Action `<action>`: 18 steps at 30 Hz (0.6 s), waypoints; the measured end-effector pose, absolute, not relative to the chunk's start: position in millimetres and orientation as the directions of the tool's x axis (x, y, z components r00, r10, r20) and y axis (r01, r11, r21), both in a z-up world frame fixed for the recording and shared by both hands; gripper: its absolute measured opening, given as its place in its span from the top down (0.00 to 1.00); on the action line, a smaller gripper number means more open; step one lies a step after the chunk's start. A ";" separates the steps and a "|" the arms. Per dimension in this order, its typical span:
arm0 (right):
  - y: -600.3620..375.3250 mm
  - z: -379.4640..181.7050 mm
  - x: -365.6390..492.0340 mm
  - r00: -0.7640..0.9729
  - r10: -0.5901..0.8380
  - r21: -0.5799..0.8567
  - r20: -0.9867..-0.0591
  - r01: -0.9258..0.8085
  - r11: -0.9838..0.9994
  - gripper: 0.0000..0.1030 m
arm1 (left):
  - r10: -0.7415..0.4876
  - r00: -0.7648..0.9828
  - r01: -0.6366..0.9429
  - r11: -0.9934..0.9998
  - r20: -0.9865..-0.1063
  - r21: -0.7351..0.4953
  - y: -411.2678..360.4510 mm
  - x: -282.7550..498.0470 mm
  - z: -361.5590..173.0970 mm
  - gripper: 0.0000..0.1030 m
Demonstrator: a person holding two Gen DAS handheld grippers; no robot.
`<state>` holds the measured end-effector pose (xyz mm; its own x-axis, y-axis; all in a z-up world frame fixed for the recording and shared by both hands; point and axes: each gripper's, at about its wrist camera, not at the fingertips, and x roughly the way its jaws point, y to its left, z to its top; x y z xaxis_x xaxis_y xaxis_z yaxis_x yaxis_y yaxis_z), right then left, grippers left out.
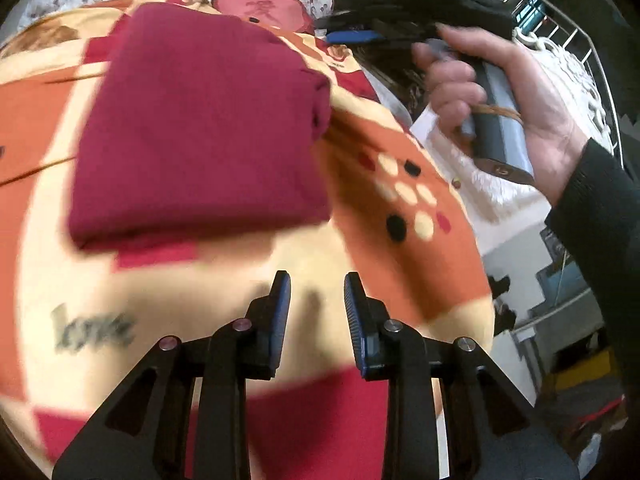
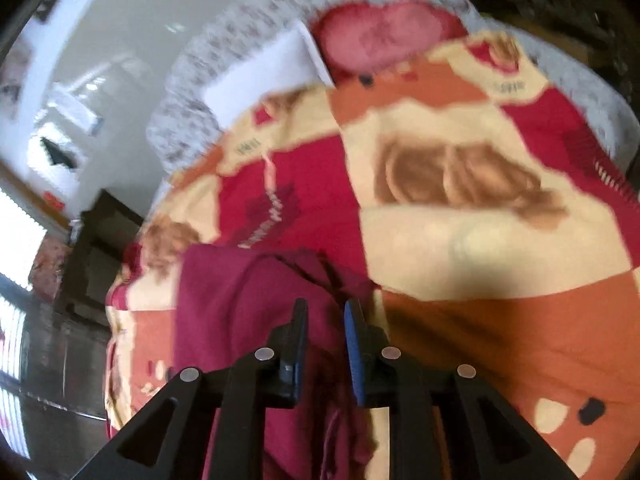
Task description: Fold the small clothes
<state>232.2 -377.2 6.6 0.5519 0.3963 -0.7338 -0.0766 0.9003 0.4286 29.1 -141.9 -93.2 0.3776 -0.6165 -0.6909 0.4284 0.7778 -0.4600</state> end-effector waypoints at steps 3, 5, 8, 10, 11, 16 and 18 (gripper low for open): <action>-357.2 29.0 188.4 0.614 0.401 0.295 -0.680 -0.271 0.916 0.83 | -0.584 0.424 0.404 0.806 -0.692 -0.433 -105.6 22.2 -81.6 0.75; -339.9 28.4 165.3 0.605 0.402 0.214 -0.687 -0.360 0.908 0.79 | -0.556 0.470 0.379 0.828 -0.685 -0.413 -86.3 26.9 -75.5 0.75; -306.1 14.5 142.3 0.584 0.385 0.090 -0.715 -0.469 0.879 0.79 | -0.504 0.541 0.327 0.864 -0.673 -0.384 -68.0 54.1 -71.2 0.75; -291.6 1.4 142.5 0.585 0.353 0.051 -0.730 -0.469 0.882 0.79 | -0.509 0.543 0.299 0.860 -0.668 -0.413 -67.6 80.1 -75.9 0.75; -290.9 -7.1 143.0 0.584 0.338 0.039 -0.738 -0.463 0.886 0.79 | -0.506 0.539 0.293 0.862 -0.673 -0.414 -70.3 88.7 -81.3 0.75; -298.7 -75.5 172.5 0.476 0.207 0.029 -0.855 -0.354 0.935 0.77 | -0.515 0.482 0.209 0.854 -0.709 -0.477 -71.3 107.3 -115.4 0.76; -308.7 -74.9 171.3 0.486 0.250 0.093 -0.837 -0.324 0.941 0.77 | -0.511 0.475 0.222 0.858 -0.716 -0.464 -71.4 103.7 -110.2 0.76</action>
